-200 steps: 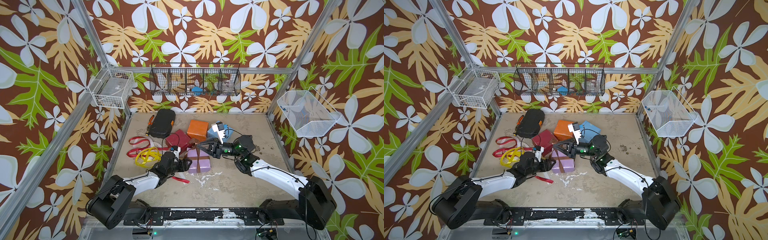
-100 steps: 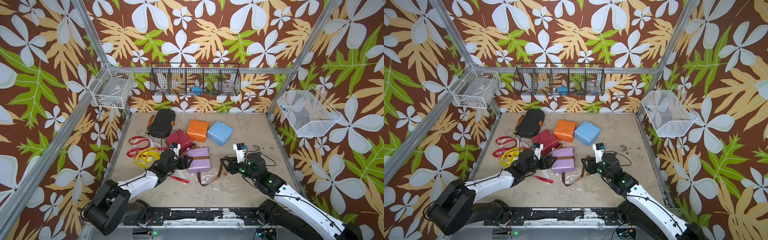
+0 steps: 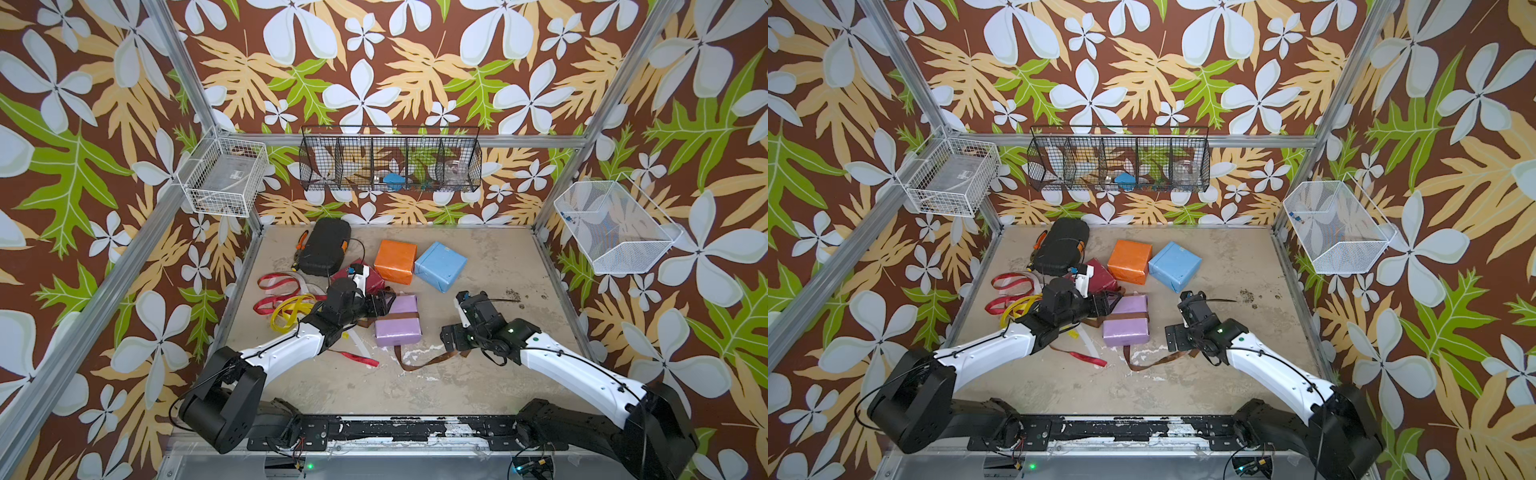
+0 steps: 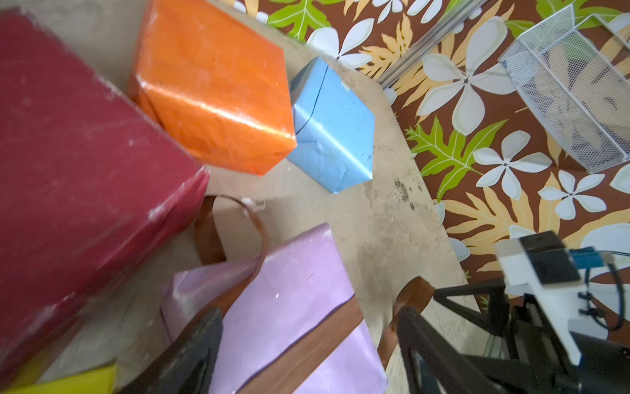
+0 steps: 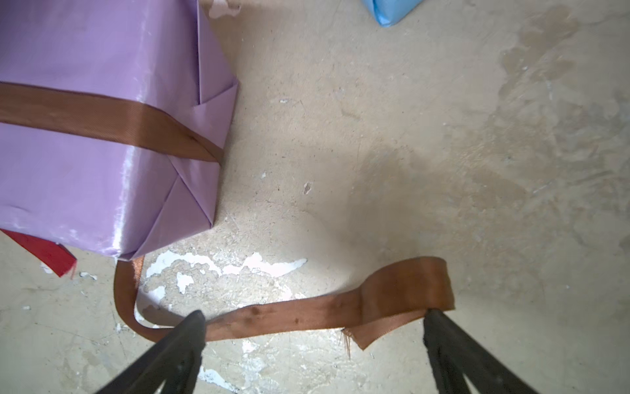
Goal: Untie the ribbon bows on the gift boxes
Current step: Untie the ribbon from the gift box, then adjust the gift box at the center of the board.
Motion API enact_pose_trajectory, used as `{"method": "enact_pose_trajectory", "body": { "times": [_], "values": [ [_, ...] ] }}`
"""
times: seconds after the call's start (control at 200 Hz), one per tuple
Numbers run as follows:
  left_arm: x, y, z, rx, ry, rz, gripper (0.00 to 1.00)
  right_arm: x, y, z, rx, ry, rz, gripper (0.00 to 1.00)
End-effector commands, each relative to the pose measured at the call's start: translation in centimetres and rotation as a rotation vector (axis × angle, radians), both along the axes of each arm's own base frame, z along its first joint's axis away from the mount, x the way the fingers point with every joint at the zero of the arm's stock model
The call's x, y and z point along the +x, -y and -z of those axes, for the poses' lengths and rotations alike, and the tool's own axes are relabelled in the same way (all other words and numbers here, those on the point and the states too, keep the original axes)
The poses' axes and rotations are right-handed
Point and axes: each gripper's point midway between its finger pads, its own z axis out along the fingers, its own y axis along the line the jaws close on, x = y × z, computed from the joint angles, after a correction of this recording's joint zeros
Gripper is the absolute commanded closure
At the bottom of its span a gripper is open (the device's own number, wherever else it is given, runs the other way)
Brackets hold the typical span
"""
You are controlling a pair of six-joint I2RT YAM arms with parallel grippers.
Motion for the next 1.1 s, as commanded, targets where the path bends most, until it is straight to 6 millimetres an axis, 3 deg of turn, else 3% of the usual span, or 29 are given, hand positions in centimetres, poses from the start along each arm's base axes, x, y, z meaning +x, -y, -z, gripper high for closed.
{"method": "enact_pose_trajectory", "body": {
  "times": [0.0,0.2,0.34,0.4,0.475,0.505,0.585,0.731,0.876,1.096],
  "values": [
    [1.1,1.3,-0.3,0.014,0.027,0.048,0.14,-1.1,0.6,-0.3,-0.107,-0.025,-0.049,0.00],
    [3.0,3.4,2.6,0.042,-0.038,0.103,0.13,-2.3,-4.0,-4.0,0.167,0.002,-0.197,0.00],
    [3.4,4.0,4.7,0.059,-0.079,0.119,0.15,-4.1,-6.6,-3.1,0.329,-0.028,-0.301,0.01],
    [3.3,3.9,5.5,0.066,-0.096,0.119,0.16,-4.4,-6.7,-1.6,0.349,-0.058,-0.287,0.16],
    [3.1,3.7,6.2,0.076,-0.109,0.119,0.16,-4.8,-7.3,-0.1,0.394,-0.090,-0.272,0.58],
    [3.0,3.7,6.4,0.078,-0.114,0.120,0.16,-4.8,-7.5,0.4,0.404,-0.095,-0.265,0.66],
    [2.6,3.6,6.8,0.078,-0.130,0.124,0.17,-4.5,-8.1,1.5,0.421,-0.098,-0.244,0.59],
    [1.5,3.0,7.1,0.080,-0.149,0.125,0.17,-3.3,-9.6,1.3,0.477,-0.062,-0.219,0.33],
    [0.6,2.5,7.1,0.078,-0.155,0.121,0.18,-1.8,-10.5,1.2,0.522,-0.028,-0.178,0.32],
    [-0.9,2.4,6.1,0.030,-0.176,0.141,0.19,1.1,-9.9,1.9,0.486,0.053,-0.072,0.31]
  ]
}}
